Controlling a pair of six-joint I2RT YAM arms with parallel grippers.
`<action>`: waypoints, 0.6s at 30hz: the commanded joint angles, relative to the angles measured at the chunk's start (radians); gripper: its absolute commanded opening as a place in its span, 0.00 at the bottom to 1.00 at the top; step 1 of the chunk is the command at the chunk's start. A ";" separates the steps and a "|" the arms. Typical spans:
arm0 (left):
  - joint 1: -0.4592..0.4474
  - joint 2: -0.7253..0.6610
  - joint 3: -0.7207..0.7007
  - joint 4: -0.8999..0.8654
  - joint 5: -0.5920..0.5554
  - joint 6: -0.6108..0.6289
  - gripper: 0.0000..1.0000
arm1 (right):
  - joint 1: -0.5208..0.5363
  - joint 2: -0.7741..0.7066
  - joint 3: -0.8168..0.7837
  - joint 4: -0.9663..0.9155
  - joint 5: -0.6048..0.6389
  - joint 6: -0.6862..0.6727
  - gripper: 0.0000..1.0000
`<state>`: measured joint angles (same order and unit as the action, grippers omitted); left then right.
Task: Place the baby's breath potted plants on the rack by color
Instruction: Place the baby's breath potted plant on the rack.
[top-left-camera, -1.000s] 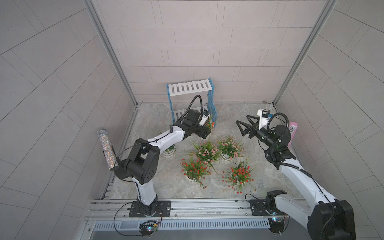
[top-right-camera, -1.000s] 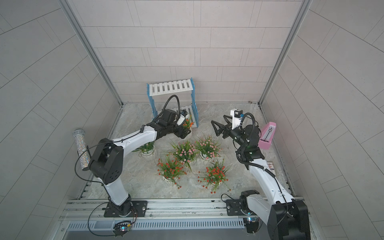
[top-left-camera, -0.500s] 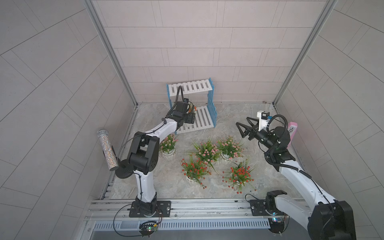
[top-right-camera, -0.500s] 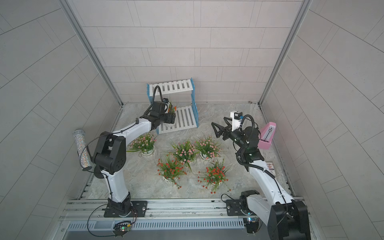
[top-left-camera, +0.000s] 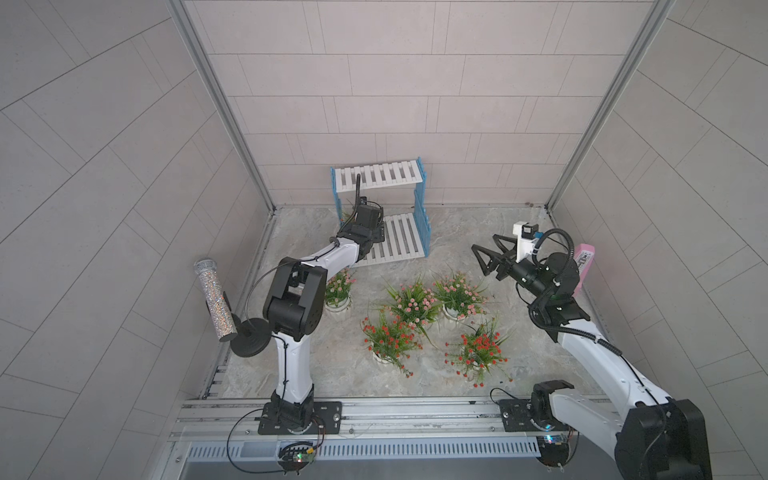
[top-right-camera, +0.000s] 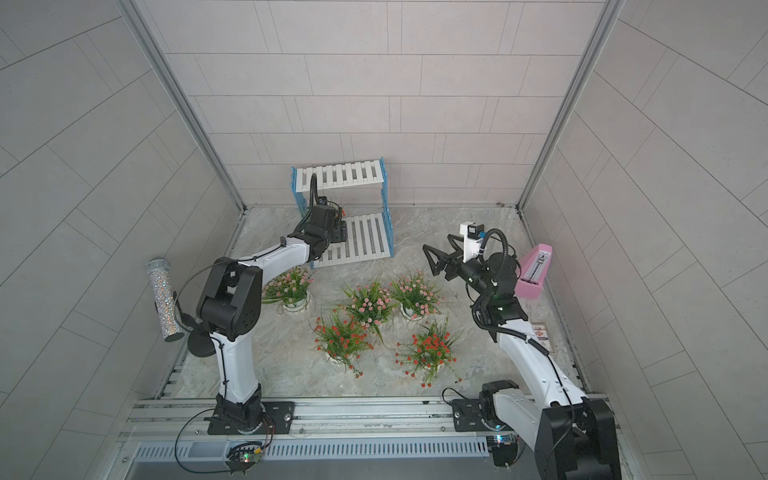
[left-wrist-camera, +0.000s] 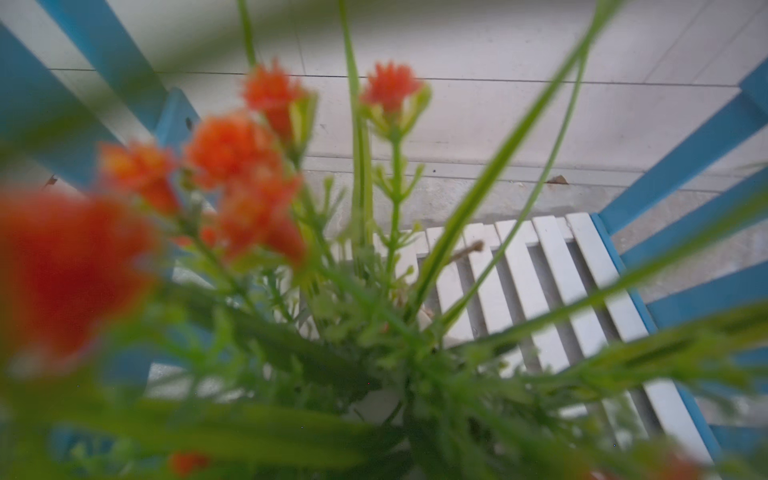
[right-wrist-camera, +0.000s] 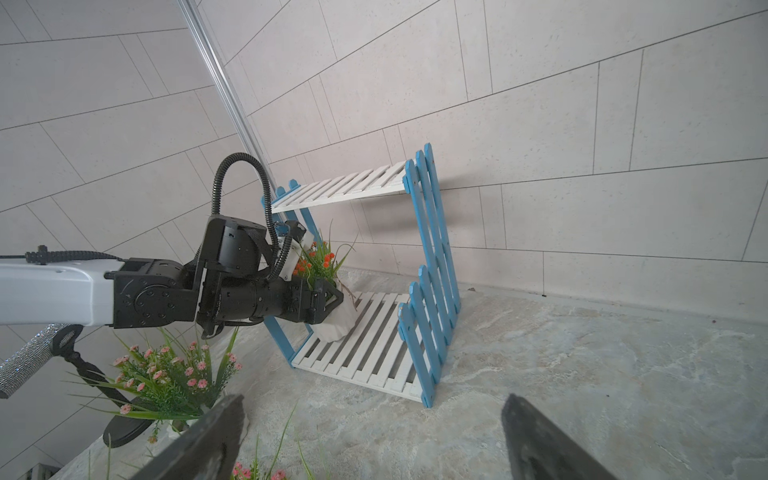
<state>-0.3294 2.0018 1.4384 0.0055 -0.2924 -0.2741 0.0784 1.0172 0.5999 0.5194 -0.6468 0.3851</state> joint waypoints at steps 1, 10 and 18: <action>0.029 0.017 0.041 0.062 -0.077 -0.069 0.79 | 0.005 0.001 -0.007 0.018 -0.005 -0.010 0.99; 0.036 0.020 0.039 0.058 -0.036 -0.072 0.96 | 0.009 0.017 -0.005 0.012 -0.014 -0.007 0.99; 0.032 -0.074 0.040 0.045 0.140 -0.012 1.00 | 0.019 0.027 0.008 -0.022 -0.009 -0.013 0.99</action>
<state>-0.2924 2.0083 1.4387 0.0380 -0.2405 -0.3050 0.0891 1.0409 0.5995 0.5098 -0.6476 0.3813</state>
